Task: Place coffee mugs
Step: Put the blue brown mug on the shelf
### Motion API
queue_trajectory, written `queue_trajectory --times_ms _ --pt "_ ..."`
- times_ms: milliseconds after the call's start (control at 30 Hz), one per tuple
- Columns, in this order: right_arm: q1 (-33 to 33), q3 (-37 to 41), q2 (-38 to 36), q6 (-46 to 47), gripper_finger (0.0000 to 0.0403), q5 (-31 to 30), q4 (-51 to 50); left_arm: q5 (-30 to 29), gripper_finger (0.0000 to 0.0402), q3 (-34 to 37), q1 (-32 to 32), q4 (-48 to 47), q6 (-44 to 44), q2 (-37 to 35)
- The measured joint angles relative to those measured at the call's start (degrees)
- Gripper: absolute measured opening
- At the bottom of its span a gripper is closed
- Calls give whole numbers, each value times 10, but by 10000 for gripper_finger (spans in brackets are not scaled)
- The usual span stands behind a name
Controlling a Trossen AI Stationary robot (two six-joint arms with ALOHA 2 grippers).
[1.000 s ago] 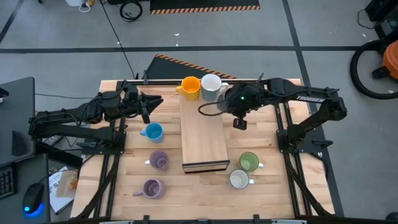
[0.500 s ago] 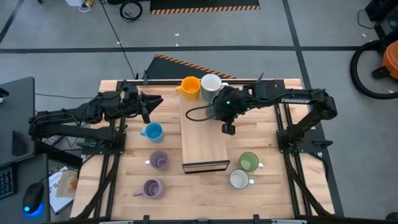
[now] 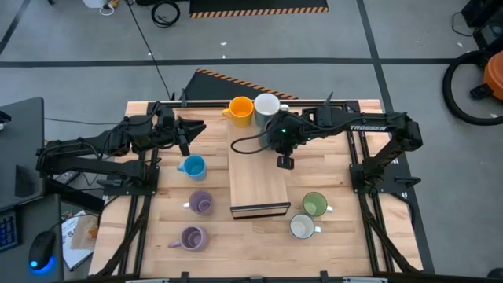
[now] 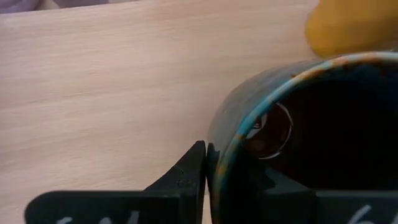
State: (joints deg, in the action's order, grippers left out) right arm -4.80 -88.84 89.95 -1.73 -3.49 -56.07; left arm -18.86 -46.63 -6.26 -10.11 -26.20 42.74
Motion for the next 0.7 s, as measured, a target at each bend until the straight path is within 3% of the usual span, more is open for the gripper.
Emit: queue_trajectory --times_ms 467,700 --pt "0 0 0 -15 81 -14 40 0 110 0 0 0 -2 0" --pt "-1 0 0 -20 121 -20 43 0 110 0 0 0 -2 0"
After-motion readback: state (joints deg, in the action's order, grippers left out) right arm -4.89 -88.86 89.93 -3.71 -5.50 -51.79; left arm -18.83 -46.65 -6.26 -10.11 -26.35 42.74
